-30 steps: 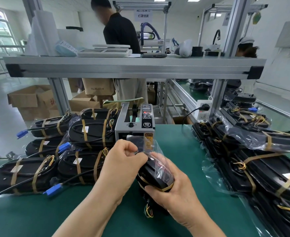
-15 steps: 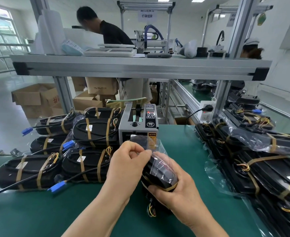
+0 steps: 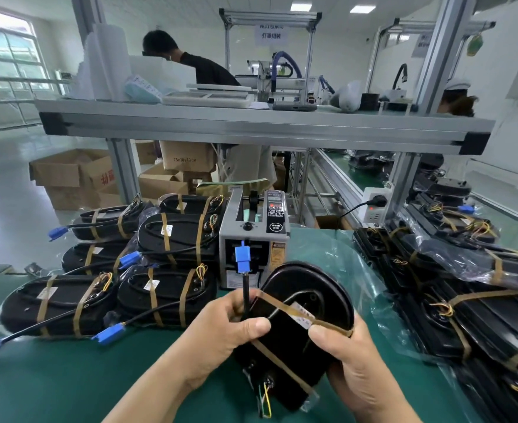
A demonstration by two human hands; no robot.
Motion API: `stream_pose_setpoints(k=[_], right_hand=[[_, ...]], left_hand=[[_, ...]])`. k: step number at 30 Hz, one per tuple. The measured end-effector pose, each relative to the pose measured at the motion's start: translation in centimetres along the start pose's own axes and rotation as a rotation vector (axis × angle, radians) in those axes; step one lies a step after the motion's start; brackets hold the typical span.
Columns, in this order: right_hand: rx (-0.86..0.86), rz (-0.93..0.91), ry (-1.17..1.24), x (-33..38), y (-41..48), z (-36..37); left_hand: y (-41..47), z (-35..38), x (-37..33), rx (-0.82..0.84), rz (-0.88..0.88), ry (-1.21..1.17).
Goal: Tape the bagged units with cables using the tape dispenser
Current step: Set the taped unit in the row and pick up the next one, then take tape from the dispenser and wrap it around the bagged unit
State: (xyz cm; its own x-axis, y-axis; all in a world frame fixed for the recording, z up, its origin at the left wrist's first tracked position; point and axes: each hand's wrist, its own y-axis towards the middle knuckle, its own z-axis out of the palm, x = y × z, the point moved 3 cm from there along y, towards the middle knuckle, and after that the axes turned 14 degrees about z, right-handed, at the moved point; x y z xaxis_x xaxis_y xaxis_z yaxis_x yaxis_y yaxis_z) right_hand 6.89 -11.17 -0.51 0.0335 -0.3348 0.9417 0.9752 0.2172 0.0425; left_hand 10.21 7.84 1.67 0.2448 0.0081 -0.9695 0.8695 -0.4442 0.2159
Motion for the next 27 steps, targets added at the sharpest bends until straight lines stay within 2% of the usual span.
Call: stream_pose_setpoints(k=[2,5,9,13,16,22,27], right_hand=[[0.042,0.058,0.021,0.0,-0.3,-0.7],[0.065,0.069,-0.06,1.6,-0.6,-2.4],[-0.147,0.045,-0.416,4.1,-0.1,-3.7],[-0.105,0.097,-0.534,3.5,0.2,-3.0],[-0.192,0.042,-0.629,3.3,-0.1,-2.8],[-0.49,-0.053,-0.443,0.2,-0.1,-2.8],[-0.576,-0.067,-0.4,0.1,-0.2,-2.1]], left_hand=[[0.1,-0.2,-0.5,0.027,0.069,0.017],[0.8,-1.2,-1.7,0.071,0.153,0.194],[1.6,-1.1,-3.3,0.15,0.16,0.645],[2.0,0.2,-3.3,0.184,0.205,0.782],[2.1,0.8,-3.2,0.17,0.311,0.859],[1.1,4.0,-2.9,0.147,0.773,0.944],[0.5,4.6,-2.5,0.196,0.807,1.059]])
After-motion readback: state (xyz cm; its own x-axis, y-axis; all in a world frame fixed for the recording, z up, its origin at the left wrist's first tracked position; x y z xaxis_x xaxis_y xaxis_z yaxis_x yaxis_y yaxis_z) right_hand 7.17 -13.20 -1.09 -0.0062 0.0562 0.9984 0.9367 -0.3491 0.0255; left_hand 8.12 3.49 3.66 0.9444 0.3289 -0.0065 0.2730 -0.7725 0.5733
